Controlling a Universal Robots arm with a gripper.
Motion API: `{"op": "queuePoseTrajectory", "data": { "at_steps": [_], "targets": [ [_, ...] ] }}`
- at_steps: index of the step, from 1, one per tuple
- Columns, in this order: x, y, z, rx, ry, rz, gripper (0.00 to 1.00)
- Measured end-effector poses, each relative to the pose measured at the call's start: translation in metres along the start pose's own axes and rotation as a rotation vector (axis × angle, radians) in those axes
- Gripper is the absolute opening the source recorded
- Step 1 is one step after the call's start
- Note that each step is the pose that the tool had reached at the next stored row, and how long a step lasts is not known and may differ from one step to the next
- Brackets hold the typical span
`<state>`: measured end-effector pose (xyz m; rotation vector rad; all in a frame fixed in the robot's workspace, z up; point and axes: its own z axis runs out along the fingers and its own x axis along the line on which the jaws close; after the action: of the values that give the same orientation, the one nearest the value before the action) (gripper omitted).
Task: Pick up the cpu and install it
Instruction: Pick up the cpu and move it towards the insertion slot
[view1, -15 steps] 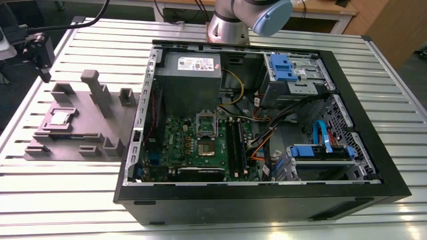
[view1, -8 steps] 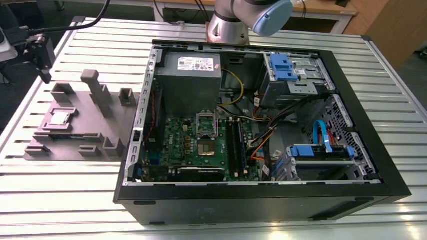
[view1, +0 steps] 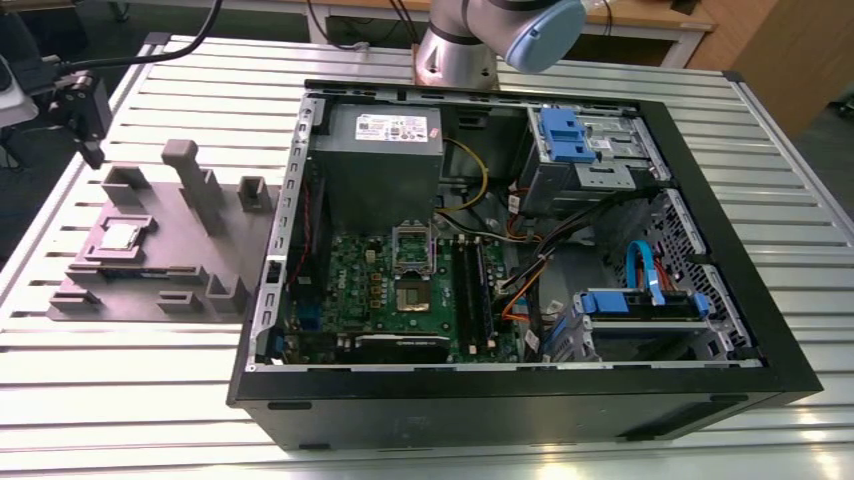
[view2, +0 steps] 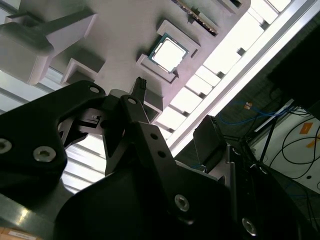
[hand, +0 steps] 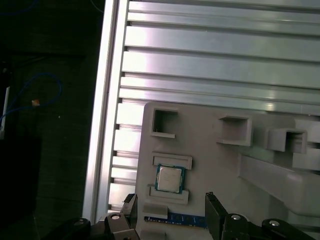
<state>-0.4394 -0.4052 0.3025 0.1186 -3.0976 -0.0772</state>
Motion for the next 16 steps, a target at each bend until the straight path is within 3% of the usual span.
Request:
{"op": "queuePoseTrajectory", "data": {
  "at_steps": [16],
  "targets": [
    [-0.0002, -0.0003, 0.0060, -0.0002, 0.0005, 0.000, 0.65]
  ]
}}
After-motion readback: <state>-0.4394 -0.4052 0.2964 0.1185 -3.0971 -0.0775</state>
